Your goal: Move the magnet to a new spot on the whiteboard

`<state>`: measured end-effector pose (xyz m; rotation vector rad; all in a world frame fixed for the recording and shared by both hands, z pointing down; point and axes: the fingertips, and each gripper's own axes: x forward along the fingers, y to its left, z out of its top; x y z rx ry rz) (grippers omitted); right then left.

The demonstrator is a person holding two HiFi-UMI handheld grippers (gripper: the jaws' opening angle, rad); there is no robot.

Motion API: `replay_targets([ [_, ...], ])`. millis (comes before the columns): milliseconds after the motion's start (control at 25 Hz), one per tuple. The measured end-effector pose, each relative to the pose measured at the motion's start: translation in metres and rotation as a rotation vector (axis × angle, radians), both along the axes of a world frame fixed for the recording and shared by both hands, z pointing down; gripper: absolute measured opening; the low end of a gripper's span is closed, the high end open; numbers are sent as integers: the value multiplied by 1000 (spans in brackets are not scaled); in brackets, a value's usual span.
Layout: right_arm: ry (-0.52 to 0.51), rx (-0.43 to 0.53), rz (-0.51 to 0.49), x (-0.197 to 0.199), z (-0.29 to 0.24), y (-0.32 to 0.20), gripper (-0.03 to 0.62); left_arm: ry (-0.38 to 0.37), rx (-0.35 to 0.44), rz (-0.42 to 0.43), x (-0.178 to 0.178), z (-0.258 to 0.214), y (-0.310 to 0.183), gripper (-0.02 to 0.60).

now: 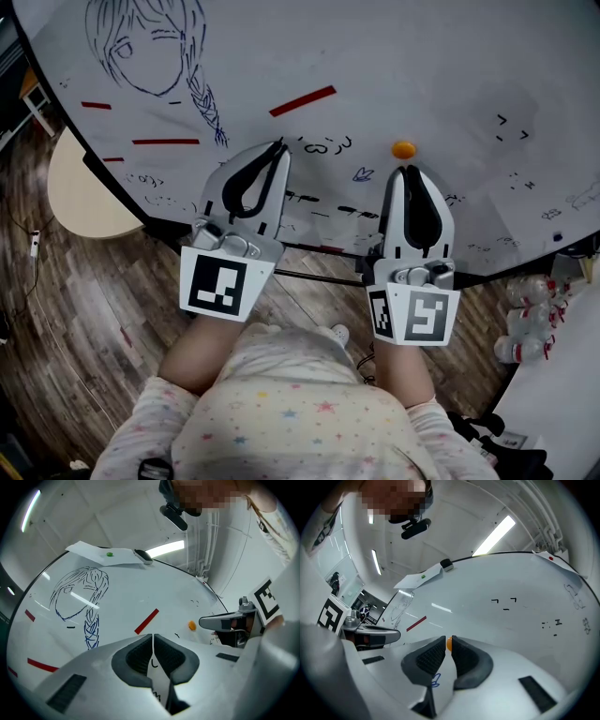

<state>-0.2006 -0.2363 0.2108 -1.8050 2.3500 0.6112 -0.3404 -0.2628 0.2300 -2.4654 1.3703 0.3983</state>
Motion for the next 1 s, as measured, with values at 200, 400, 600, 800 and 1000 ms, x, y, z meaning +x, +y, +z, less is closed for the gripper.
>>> replay_targets([
  [200, -7, -19, 8, 2, 7, 4, 19, 5, -16, 5, 0, 6, 4, 21],
  [400, -14, -27, 18, 6, 13, 9, 1, 6, -32, 9, 0, 13, 6, 21],
  [600, -14, -50, 22, 9, 24, 13, 0, 9, -46, 10, -1, 22, 8, 21],
  [800, -1, -72, 1, 8, 38, 14, 0, 13, -70, 7, -3, 32, 8, 21],
  [1000, 0, -117, -11, 9, 58, 14, 0, 16, -103, 14, -4, 47, 8, 21],
])
